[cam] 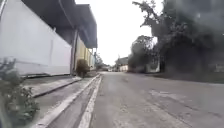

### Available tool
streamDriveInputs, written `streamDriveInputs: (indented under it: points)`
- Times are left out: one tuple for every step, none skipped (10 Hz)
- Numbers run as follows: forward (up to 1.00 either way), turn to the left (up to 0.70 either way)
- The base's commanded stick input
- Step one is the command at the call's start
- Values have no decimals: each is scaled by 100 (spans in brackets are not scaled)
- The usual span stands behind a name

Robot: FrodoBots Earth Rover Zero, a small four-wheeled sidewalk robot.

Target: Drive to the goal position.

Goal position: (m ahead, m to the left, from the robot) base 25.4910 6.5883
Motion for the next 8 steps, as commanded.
streamDriveInputs:
  points:
    - [70,0]
    - [70,0]
    - [70,0]
    - [70,0]
    - [70,0]
    - [70,0]
    - [70,-27]
    - [70,-34]
